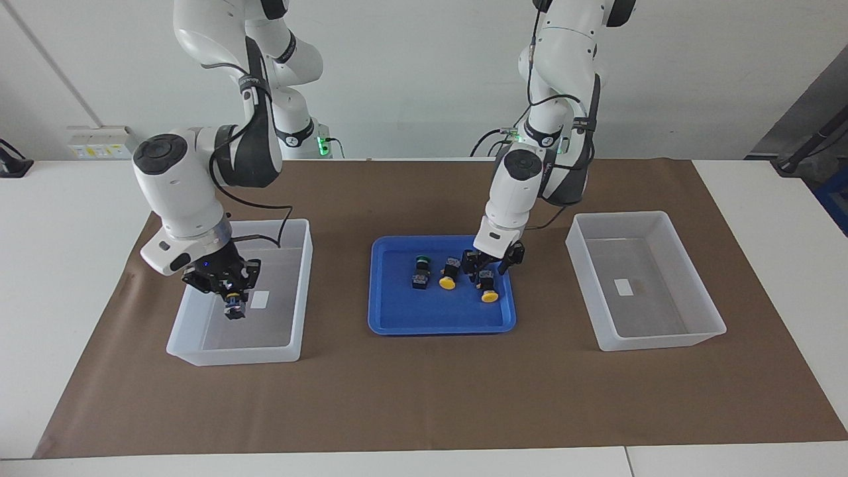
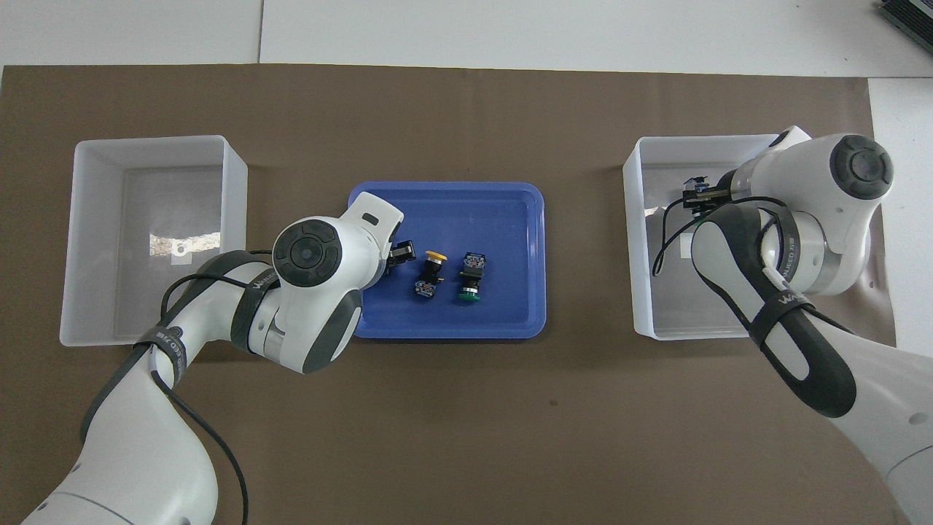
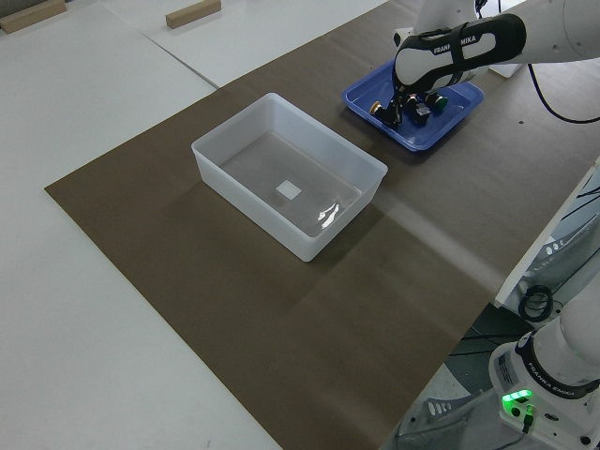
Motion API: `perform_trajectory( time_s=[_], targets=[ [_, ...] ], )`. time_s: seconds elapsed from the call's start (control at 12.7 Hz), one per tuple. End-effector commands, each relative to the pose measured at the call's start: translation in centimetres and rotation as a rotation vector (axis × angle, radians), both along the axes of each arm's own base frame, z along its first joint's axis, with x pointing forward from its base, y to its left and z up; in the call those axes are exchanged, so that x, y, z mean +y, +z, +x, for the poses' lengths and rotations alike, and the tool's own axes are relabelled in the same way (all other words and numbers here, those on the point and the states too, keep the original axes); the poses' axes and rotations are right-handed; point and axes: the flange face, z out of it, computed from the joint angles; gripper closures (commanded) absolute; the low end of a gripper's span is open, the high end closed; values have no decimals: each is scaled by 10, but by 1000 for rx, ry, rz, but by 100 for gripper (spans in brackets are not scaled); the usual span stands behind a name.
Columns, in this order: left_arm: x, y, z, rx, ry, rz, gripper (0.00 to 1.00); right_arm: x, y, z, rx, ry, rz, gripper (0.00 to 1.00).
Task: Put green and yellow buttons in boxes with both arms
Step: 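Release the green button in its box while the left gripper carries yellow, then release the yellow button with the left gripper while the right gripper grasps green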
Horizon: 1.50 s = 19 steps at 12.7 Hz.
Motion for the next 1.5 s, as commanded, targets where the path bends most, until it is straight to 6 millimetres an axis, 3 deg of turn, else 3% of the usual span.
perform_trajectory(
  time_s=[0.0, 0.08, 0.16, 0.31, 0.47, 0.55, 0.71, 0.79, 0.94, 1.18, 1.26, 1.42],
  targets=[
    [-4, -4, 5, -20, -10, 11, 47, -3, 5, -1, -15, -8, 22, 2],
    [-5, -4, 4, -23, -17, 16, 65, -2, 11, 0, -16, -8, 24, 0],
    [-6, 0, 6, -28, -18, 17, 100, 3, 26, 0, -25, 1, 27, 0],
    [-8, 11, 7, -48, -22, 6, 100, 12, 64, -2, -26, 5, 43, 0],
    [-1, 41, 9, -85, -25, -10, 100, 21, 98, -6, -5, -19, 63, 0],
    [4, 60, 8, -106, -24, -20, 100, 35, 111, -8, 7, -25, 70, 0],
    [40, 90, 14, -101, -40, 3, 100, 66, 131, -11, 20, -87, 82, 0],
    [72, 112, 17, -89, -99, 35, 100, 91, 135, -14, 29, -117, 92, 0],
    [127, 131, 28, -65, -163, 74, 100, 141, 134, -23, 41, -142, 106, 0],
    [207, 139, 51, -107, -229, 109, 100, 207, 120, -33, 38, -222, 143, 0],
    [228, 139, 57, -134, -262, 118, 100, 235, 113, -38, 29, -243, 156, 0],
    [251, 131, 66, -180, -248, 127, 100, 274, 96, -44, 11, -266, 174, 0]
  ],
)
